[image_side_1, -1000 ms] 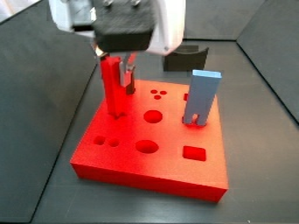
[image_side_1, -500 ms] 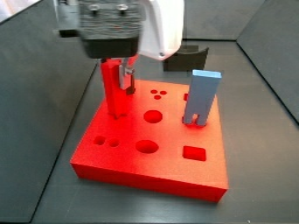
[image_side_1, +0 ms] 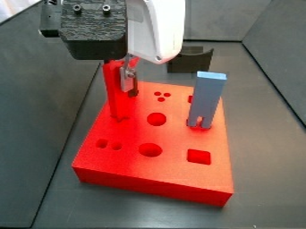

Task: Pick up the star object. Move up. Place the star object on the fixture. Regrasp the star object. Move to above the board. Insert the star object.
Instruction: Insert the star object.

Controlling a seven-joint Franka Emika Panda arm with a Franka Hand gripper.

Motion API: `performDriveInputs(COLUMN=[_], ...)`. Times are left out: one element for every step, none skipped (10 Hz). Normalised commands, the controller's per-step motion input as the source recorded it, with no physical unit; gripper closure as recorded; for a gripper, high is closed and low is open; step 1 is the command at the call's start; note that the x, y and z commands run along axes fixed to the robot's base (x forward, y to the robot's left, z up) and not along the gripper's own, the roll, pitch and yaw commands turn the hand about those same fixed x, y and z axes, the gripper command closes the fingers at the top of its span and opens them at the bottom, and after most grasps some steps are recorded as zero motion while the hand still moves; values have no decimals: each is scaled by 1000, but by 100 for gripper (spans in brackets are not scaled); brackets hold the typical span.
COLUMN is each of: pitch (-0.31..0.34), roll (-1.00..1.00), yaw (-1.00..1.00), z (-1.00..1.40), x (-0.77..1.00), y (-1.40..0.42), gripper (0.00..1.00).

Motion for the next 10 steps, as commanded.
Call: performDriveInputs(pitch=[4, -34, 0, 0, -19, -29, -34, -126, 7, 0], roll=[0, 23, 17, 53, 83, 114, 184, 274, 0, 0], yaw=[0, 0, 0, 0, -3, -43, -49, -60, 0, 0], z=[0, -160, -309, -417, -580, -646, -797, -706, 0, 0], x=[0, 0, 9, 60, 37, 46, 120, -14, 0, 0], y=[0, -63, -17, -23, -49, -91, -166, -229, 0, 0], gripper=[100, 100, 100, 100, 100, 100, 100, 100, 100, 100])
